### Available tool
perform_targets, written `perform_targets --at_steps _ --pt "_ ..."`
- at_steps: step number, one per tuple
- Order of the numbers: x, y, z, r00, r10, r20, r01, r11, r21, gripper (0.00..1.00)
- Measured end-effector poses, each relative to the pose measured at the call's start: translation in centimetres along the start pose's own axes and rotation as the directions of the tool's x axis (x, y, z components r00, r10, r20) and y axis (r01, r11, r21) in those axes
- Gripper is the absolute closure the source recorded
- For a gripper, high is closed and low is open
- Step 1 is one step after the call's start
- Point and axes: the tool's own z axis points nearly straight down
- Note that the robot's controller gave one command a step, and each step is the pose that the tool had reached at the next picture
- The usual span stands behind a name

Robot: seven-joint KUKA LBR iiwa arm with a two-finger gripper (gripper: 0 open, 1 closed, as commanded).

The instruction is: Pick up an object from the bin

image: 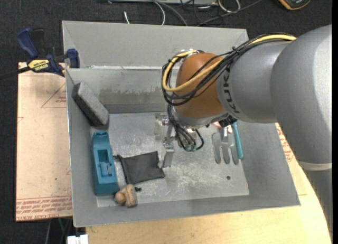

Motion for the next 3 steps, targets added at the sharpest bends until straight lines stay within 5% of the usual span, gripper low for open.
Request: perform_targets --at_steps 1,3 --pt "2.2 -2.2 -0.4 0.998 0.062 0.000 -0.062 0.998 -0.001 0.00" --pt "0.9 1.8 -0.7 0.997 0.078 0.001 -0.078 0.997 -0.004 0.00"
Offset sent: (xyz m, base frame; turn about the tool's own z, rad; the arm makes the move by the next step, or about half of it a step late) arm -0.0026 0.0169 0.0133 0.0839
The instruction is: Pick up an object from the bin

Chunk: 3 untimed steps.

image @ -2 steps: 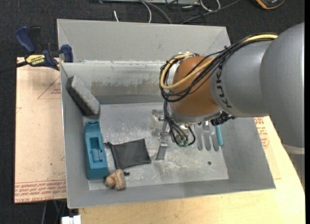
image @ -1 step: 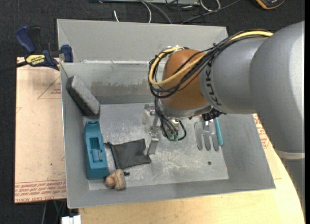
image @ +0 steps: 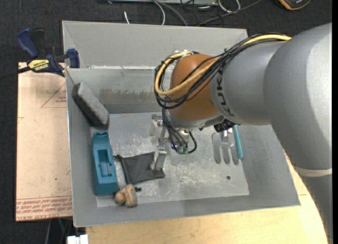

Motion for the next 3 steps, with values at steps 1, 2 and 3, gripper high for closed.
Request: perform_targets --at_steps 1,2,3 --pt "-0.3 1.3 0.1 0.999 0.051 0.005 -0.051 0.999 -0.002 0.00" --pt "-0.2 0.0 1.9 0.993 0.117 0.002 -0.117 0.993 -0.002 0.00" --pt "0.2 -0.3 2.0 0.996 0.093 0.003 -0.093 0.996 0.000 0.00"
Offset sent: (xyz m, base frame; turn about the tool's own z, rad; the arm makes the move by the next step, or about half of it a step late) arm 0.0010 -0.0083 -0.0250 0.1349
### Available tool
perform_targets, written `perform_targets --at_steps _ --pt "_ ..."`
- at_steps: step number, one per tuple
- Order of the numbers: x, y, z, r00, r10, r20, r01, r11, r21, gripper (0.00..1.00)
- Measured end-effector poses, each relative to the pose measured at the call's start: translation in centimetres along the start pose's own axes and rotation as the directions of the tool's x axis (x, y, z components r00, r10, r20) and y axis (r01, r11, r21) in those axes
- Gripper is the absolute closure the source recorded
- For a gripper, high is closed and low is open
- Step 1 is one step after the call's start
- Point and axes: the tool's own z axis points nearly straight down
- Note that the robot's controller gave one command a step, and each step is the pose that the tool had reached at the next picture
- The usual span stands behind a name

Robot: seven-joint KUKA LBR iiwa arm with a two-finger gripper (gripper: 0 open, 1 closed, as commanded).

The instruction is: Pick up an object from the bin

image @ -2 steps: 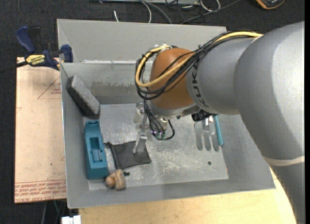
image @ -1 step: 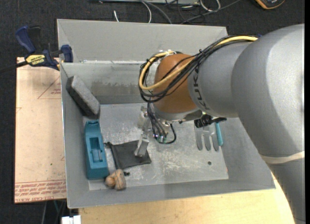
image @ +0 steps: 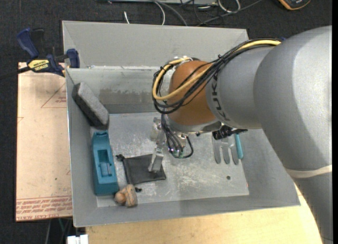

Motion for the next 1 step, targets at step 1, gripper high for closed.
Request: perform_targets --at_steps 1 --pt "1.59 1.79 0.28 1.000 -0.020 0.000 0.020 1.000 -0.001 0.00"
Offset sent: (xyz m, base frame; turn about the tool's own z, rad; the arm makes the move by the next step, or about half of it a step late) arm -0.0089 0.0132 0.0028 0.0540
